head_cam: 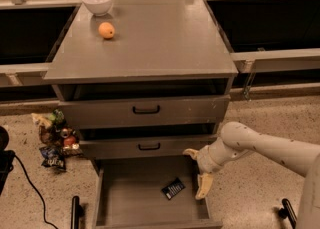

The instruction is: Pick rxbar blueberry from bottom drawer and place on counter

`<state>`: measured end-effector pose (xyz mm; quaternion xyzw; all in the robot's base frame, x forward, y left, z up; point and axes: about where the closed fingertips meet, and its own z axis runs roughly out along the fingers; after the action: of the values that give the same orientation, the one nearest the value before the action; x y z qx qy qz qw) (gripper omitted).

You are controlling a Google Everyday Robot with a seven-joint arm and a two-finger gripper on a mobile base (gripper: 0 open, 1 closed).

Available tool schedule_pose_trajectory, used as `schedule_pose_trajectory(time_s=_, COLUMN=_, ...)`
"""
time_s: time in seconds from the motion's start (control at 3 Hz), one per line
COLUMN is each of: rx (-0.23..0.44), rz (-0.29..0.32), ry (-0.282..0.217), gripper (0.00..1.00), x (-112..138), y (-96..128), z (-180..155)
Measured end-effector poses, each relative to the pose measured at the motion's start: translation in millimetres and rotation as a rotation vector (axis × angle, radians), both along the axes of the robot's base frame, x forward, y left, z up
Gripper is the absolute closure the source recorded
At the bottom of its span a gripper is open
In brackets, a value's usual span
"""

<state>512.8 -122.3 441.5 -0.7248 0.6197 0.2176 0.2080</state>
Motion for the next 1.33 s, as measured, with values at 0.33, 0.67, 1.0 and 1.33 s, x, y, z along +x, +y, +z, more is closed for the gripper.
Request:
schedule_pose_trajectory(time_s=0.33, rx=0.014, rz=0.036, ry=-0.022, gripper=0.00, x=3.9, y=4.8, z=-43.6)
schedule_pose_trajectory(time_s=0.67, rx=0.046, rz=0.058, ry=-0.041, gripper=0.00, x=9.8, y=11.9, z=-79.6)
schedule_pose_trajectory(time_s=1.0, rx=0.087, rz=0.069, ry=-0.054, gripper=0.00, x=17.8, y=19.3, z=-109.7)
schedule_pose_trajectory(time_s=1.33, rx=0.143, rz=0.066, ry=-0.040, gripper=0.00, x=30.9, y=19.3, z=-144.9)
